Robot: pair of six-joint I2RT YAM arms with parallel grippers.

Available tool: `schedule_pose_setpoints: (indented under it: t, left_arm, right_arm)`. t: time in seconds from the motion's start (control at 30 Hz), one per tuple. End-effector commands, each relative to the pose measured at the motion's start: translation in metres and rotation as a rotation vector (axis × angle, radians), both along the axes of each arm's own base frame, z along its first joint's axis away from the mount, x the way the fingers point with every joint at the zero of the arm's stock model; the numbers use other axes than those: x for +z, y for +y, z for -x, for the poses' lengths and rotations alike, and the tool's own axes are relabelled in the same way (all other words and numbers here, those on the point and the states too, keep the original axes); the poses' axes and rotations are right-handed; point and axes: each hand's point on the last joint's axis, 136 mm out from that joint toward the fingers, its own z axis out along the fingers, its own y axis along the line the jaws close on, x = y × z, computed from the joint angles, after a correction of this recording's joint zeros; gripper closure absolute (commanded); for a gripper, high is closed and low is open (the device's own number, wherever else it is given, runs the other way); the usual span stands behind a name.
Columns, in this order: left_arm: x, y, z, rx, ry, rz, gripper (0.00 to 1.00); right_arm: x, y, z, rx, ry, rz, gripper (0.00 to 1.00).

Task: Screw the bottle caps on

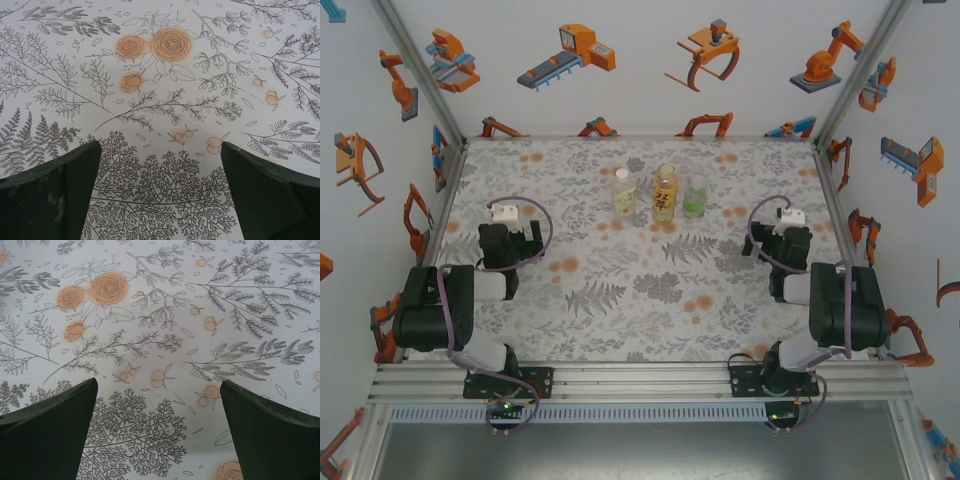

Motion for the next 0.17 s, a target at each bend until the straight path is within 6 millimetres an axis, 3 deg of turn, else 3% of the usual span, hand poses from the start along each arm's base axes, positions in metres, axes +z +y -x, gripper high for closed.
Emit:
schedule_pose_setpoints:
  t: [0.0, 0.13]
  left_arm:
    - [0.0111, 0.0005, -0.007, 0.005, -0.032, 0.024, 0.03]
    - [0.0106, 0.0005, -0.0069, 0.005, -0.03, 0.025, 0.03]
  right_arm:
    - [0.0154, 0.0089, -0.0115, 0.061, -0.043, 0.009, 0.01]
    - [0.014, 0.0086, -0.0071, 0.056, -0.049, 0.014, 0.01]
